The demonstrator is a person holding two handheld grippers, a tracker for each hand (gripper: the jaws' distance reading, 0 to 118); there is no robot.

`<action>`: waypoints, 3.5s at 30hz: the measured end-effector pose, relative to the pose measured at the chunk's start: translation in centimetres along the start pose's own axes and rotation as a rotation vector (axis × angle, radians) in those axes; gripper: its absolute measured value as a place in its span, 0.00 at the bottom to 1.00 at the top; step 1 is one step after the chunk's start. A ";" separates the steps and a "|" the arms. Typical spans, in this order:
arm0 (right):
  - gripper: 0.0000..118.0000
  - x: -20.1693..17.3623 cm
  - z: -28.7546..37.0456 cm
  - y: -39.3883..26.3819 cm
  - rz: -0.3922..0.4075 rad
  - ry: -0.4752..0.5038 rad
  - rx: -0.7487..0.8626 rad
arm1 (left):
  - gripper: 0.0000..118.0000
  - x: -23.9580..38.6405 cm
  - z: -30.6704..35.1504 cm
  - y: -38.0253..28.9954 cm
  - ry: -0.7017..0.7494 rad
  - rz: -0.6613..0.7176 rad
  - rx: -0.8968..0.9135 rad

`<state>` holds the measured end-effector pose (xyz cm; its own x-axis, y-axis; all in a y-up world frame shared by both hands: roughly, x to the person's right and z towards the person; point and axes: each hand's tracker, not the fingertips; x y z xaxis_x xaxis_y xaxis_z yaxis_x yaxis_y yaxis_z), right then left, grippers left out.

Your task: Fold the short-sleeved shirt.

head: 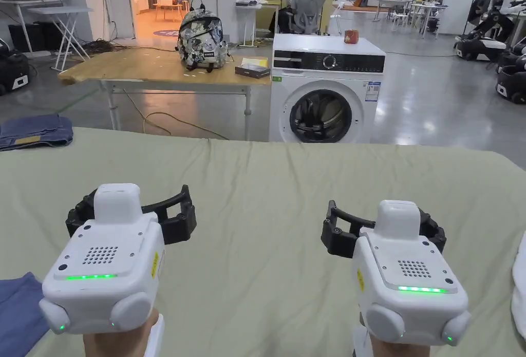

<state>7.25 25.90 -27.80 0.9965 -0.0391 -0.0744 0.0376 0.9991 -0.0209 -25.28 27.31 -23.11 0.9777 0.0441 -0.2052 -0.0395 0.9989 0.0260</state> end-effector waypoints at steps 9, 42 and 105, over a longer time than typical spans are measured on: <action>1.00 -0.1 -0.4 -0.1 0.029 -0.019 -0.033 | 0.99 0.1 0.0 -0.6 -0.017 0.006 -0.017; 1.00 -4.0 -1.0 -3.8 1.361 -0.043 0.249 | 0.99 5.1 -0.6 -5.6 0.057 -1.458 0.113; 0.00 -5.2 0.5 -1.5 0.082 0.089 -0.130 | 0.00 -14.5 3.8 -2.6 0.166 -0.039 -0.405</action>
<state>2.04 24.64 -26.90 0.9850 0.0350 -0.1692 -0.0590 0.9885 -0.1392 -38.53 24.01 -16.50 0.9349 -0.0245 -0.3541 -0.1137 0.9244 -0.3641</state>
